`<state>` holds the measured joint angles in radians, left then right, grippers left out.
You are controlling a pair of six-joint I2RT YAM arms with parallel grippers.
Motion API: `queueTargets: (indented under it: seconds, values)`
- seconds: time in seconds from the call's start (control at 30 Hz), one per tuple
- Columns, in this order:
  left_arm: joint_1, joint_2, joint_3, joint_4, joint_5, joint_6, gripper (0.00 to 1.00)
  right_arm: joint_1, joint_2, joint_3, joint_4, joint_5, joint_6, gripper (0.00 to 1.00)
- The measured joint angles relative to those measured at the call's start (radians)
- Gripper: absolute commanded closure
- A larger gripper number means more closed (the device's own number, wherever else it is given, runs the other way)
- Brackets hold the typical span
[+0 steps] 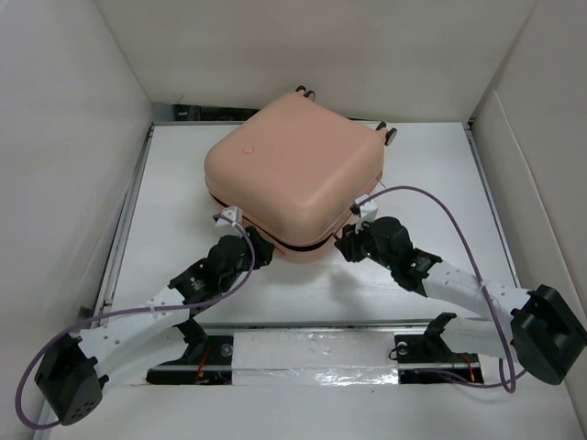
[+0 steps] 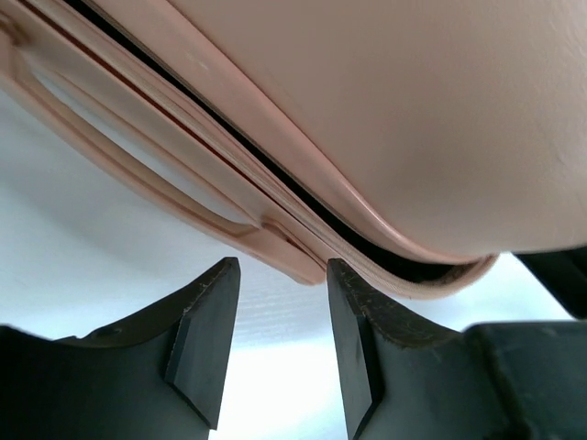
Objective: Pack the luggage
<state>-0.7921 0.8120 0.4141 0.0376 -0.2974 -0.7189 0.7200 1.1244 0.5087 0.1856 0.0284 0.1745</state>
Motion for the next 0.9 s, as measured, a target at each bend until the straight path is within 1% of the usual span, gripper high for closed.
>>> queueTargets:
  seconds: [0.07, 0.13, 0.2, 0.27, 0.43, 0.5, 0.63, 0.67, 0.73, 0.77, 0.8, 0.83, 0.9]
  values:
    - [0.027, -0.003, -0.003, 0.003, 0.011, 0.001, 0.59, 0.0, 0.012, 0.002, 0.003, 0.007, 0.0, 0.61]
    - [0.045, 0.007, -0.003, 0.003, 0.02, 0.002, 0.59, 0.0, 0.031, 0.009, -0.003, 0.023, -0.003, 0.58]
    - [0.049, 0.024, -0.003, 0.006, 0.033, 0.005, 0.58, 0.0, 0.048, 0.026, -0.014, 0.039, -0.007, 0.53]
    - [0.05, 0.039, -0.003, 0.007, 0.037, 0.005, 0.58, 0.0, 0.053, 0.042, -0.022, 0.053, -0.016, 0.52]
    - [0.05, 0.058, -0.012, 0.026, 0.059, 0.008, 0.58, 0.0, 0.06, 0.077, -0.042, 0.063, -0.032, 0.53]
    - [0.05, 0.059, -0.017, 0.035, 0.073, 0.008, 0.58, 0.0, 0.072, 0.093, -0.056, 0.054, -0.038, 0.55]
    - [0.05, 0.081, -0.017, 0.066, 0.096, 0.013, 0.58, 0.001, 0.105, 0.119, -0.062, 0.02, -0.04, 0.65]
    - [0.051, 0.091, -0.017, 0.074, 0.1, 0.014, 0.58, 0.003, 0.114, 0.123, -0.06, 0.014, -0.04, 0.74]
    - [0.055, 0.109, -0.017, 0.092, 0.106, 0.016, 0.59, 0.008, 0.127, 0.125, -0.053, 0.005, -0.04, 0.85]
    - [0.055, 0.118, -0.017, 0.101, 0.107, 0.018, 0.59, 0.011, 0.13, 0.125, -0.049, 0.003, -0.039, 0.93]
    - [0.054, 0.124, -0.017, 0.11, 0.107, 0.019, 0.59, 0.014, 0.13, 0.125, -0.047, 0.003, -0.037, 0.97]
    - [0.054, 0.132, -0.017, 0.121, 0.108, 0.021, 0.59, 0.018, 0.13, 0.124, -0.045, 0.005, -0.039, 1.0]
    - [0.049, 0.148, -0.017, 0.145, 0.106, 0.023, 0.59, 0.03, 0.127, 0.122, -0.043, 0.031, -0.037, 1.0]
